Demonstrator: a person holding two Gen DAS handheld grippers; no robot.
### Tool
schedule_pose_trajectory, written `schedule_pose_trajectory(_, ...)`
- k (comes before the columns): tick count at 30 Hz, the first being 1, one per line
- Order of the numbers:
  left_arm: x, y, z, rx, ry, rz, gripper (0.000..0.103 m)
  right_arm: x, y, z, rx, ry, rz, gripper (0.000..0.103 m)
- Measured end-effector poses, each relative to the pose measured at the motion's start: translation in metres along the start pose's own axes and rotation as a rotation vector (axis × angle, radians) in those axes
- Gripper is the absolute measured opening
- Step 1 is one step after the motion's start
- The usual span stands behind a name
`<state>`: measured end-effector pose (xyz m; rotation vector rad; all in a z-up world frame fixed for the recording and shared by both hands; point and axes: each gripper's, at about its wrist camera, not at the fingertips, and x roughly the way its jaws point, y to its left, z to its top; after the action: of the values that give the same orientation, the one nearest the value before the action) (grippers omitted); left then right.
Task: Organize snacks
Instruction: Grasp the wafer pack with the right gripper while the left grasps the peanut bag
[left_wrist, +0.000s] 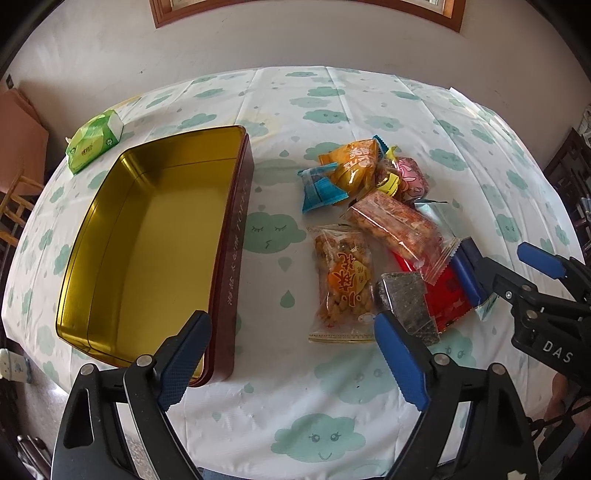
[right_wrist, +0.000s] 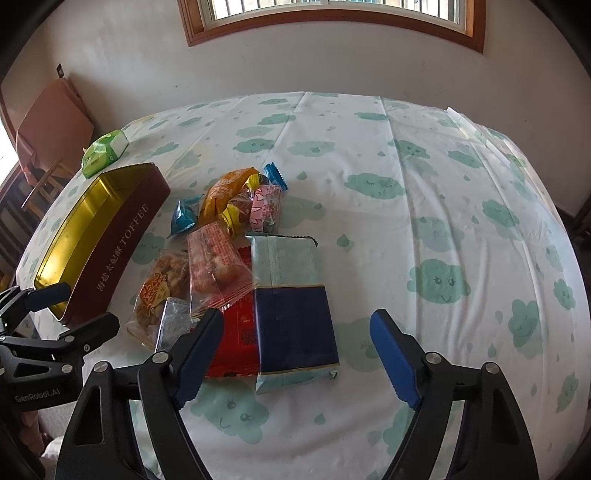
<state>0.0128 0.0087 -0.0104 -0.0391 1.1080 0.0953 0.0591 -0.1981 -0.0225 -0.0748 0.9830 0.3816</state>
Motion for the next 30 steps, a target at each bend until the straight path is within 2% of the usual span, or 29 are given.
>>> schedule_pose_trajectory(7, -0.006, -0.004, 0.005, 0.022, -0.038, -0.026, 0.081, 0.011, -0.005, 0.001, -0.002, 0.024, 0.017, 0.073)
schedule_pose_trajectory(11, -0.005, -0.008, 0.008, 0.039, -0.038, -0.045, 0.074, 0.02, -0.009, 0.004, 0.001, 0.045, 0.031, 0.071)
schedule_pose_trajectory(18, 0.001, -0.016, 0.012, 0.058, -0.008, -0.106, 0.071, 0.039, -0.012, 0.012, -0.002, 0.075, 0.066, 0.069)
schedule_pose_trajectory(19, 0.002, -0.017, 0.013, 0.06, -0.002, -0.112, 0.071, 0.043, -0.012, 0.012, -0.005, 0.082, 0.072, 0.067)
schedule_pose_trajectory(22, 0.007, -0.021, 0.015, 0.063, 0.018, -0.125, 0.07, 0.051, -0.013, 0.014, -0.003, 0.098, 0.102, 0.053)
schedule_pose_trajectory(27, 0.019, -0.024, 0.021, 0.045, 0.068, -0.147, 0.068, 0.056, -0.018, 0.015, 0.017, 0.093, 0.127, 0.05)
schedule_pose_trajectory(30, 0.026, -0.023, 0.025, 0.022, 0.104, -0.167, 0.062, 0.054, -0.025, 0.013, 0.029, 0.083, 0.088, 0.05)
